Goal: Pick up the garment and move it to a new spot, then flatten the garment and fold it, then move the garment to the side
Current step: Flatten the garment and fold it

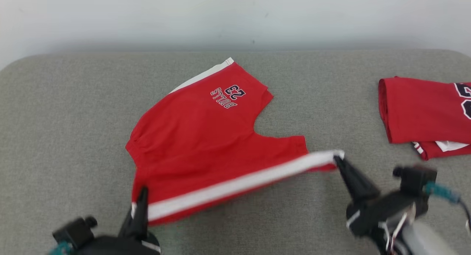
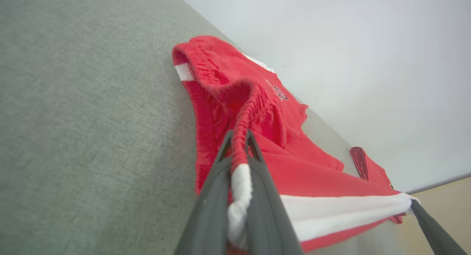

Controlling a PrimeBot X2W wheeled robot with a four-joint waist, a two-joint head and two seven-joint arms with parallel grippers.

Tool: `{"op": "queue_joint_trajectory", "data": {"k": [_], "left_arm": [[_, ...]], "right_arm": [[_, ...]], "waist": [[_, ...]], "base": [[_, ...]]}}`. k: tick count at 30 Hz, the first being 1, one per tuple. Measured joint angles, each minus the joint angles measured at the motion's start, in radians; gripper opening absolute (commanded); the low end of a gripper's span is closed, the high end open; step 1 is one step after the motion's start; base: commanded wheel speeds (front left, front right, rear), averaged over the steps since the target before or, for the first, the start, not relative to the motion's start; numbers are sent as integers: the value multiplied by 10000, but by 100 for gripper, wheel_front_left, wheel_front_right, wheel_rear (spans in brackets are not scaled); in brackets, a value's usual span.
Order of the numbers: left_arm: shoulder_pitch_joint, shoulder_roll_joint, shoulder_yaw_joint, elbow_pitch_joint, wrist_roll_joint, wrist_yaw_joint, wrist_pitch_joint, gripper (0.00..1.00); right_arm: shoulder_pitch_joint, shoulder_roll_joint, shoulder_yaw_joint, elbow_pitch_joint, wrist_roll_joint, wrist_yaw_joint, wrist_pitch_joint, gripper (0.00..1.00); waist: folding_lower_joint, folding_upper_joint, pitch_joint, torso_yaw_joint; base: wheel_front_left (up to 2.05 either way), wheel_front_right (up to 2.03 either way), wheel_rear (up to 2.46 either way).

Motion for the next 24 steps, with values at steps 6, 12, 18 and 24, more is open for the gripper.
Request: {"op": "queue_joint_trajectory", "data": {"k": [6, 12, 18, 24], "left_arm": [[-1795, -272, 594, -169, -360, -96, 207, 0], [-4165, -871, 1267, 1137, -1574, -94, 1037, 0], [-6139, -1350, 1321, 3193, -1975, -107, 1659, 0], [-7251, -1806, 1223, 5287, -1958, -669, 1517, 0]], "right_arm": [[-2555, 161, -518, 341, -871, 0, 1135, 0], [-5874, 646, -359, 2209, -1064, 0, 2173, 0], [-8647, 1018, 205, 4913, -1461, 0, 2215, 0], [-10020, 1480, 1210, 7039, -1482, 0, 1592, 0]], "waist": [[1, 1, 418, 211], [3, 3, 1175, 561], [4, 3, 2111, 938], [4, 3, 2838, 1528]], "base": [[0, 0, 0], [0, 0, 0], [0, 0, 0], [0, 0, 0]]}}
